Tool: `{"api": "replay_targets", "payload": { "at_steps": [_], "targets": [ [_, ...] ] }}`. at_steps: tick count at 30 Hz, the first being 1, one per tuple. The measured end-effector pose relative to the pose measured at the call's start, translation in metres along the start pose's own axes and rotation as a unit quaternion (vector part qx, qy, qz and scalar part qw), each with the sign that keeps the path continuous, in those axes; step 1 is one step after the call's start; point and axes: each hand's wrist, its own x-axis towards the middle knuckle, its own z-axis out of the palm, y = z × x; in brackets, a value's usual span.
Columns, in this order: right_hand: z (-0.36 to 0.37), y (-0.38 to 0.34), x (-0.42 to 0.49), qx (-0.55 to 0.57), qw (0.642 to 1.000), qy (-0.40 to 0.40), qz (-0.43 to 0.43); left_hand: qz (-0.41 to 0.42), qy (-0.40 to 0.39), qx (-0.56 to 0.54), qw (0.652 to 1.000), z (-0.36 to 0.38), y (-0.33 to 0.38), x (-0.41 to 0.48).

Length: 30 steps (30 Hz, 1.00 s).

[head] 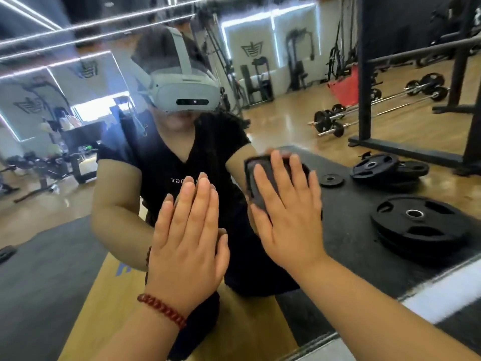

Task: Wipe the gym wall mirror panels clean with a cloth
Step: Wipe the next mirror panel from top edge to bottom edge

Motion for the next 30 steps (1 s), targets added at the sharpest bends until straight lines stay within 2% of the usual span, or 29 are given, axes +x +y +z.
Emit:
{"api": "replay_targets", "payload": {
  "at_steps": [3,6,10,12,14,18,21,24,27,29,30],
  "targets": [
    [0.012,-0.006,-0.074,-0.035,0.996,-0.074,-0.026,0.002,-0.003,-0.003,1.000,0.004,0.006,-0.010],
    [0.006,-0.019,-0.026,-0.003,0.999,-0.034,-0.017,0.002,0.002,-0.007,1.000,0.008,0.010,-0.015],
    [-0.005,-0.006,0.044,0.048,0.991,0.069,0.100,-0.011,0.004,-0.012,1.000,0.010,0.012,-0.017],
    [0.002,-0.002,0.020,0.068,0.979,0.073,0.178,-0.015,0.008,-0.020,1.000,0.011,0.013,-0.018],
    [0.015,-0.011,-0.030,0.077,0.971,0.043,0.224,-0.023,0.012,-0.026,0.999,0.013,0.017,-0.021],
    [0.034,-0.037,-0.105,0.033,0.988,-0.049,0.140,-0.021,-0.004,-0.038,0.999,0.019,0.027,-0.036],
    [0.026,-0.029,-0.065,0.052,0.990,-0.012,0.127,-0.005,-0.007,-0.033,0.999,0.022,0.027,-0.043],
    [0.022,-0.009,-0.037,0.090,0.975,0.049,0.198,-0.016,-0.006,-0.042,0.999,0.023,0.031,-0.046],
    [0.032,-0.007,-0.070,0.130,0.939,0.080,0.309,-0.026,-0.010,-0.055,0.998,0.027,0.038,-0.054],
    [0.041,-0.021,-0.109,0.141,0.921,0.058,0.359,-0.028,-0.021,-0.058,0.998,0.031,0.044,-0.062],
    [0.044,-0.031,-0.131,0.121,0.931,0.024,0.343,-0.026,-0.025,-0.059,0.998,0.033,0.047,-0.066]
  ]
}}
